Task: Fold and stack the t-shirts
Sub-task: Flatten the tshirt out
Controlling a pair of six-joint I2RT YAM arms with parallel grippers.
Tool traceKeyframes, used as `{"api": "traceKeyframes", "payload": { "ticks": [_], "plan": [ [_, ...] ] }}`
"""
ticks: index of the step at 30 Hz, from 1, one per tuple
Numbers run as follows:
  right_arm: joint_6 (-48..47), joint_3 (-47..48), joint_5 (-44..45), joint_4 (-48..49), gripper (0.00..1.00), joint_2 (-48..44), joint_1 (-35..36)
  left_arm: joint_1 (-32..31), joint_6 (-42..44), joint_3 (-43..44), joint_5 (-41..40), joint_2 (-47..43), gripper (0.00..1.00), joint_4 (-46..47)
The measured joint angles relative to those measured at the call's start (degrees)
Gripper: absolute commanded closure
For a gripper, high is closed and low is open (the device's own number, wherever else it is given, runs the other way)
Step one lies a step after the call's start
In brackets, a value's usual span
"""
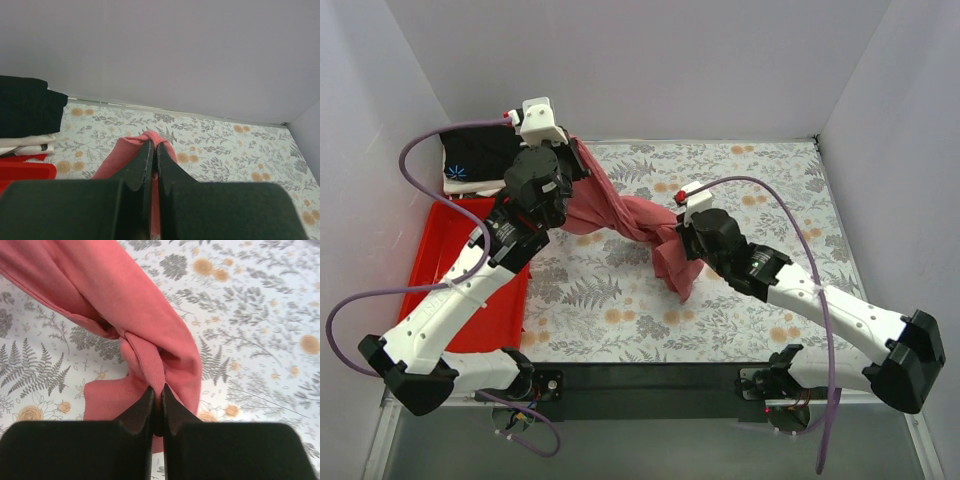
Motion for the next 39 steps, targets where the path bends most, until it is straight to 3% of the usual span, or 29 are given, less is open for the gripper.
{"api": "traceKeyframes", "payload": {
  "ticks": [7,14,19,26,30,37,39],
  "plan": [
    [-4.61,8.76,10.71,-9.46,0.99,-4.96,0.04,1.53,1.22,8.11,3.76,3.76,1.00,-0.81],
    [-15.30,28.44,22.05,-13.44,0.99,-3.28,-2.58,4.63,5.79,25.55,6.32,13.42,1.00,-2.93],
    [-22.56,41.42,25.62,-13.62,0.99,-1.42,-5.99,7.06,9.38,26.49,9.44,14.14,1.00,-2.54],
    [-30.71,49.99,28.94,-12.87,0.99,1.25,-8.48,7.26,8.85,15.15,15.76,9.42,1.00,-1.44],
    [-33.27,51.04,29.03,-11.56,0.99,3.65,-10.21,7.28,4.59,3.61,19.23,2.84,1.00,-0.48],
    [-29.03,49.57,19.78,-8.04,0.98,14.73,-18.21,7.28,-2.95,-12.41,19.21,-4.52,1.00,2.38],
    [-25.14,48.61,15.78,-8.02,0.65,20.63,-21.99,7.30,-4.68,-16.57,17.09,-3.91,1.00,2.84]
  ]
}}
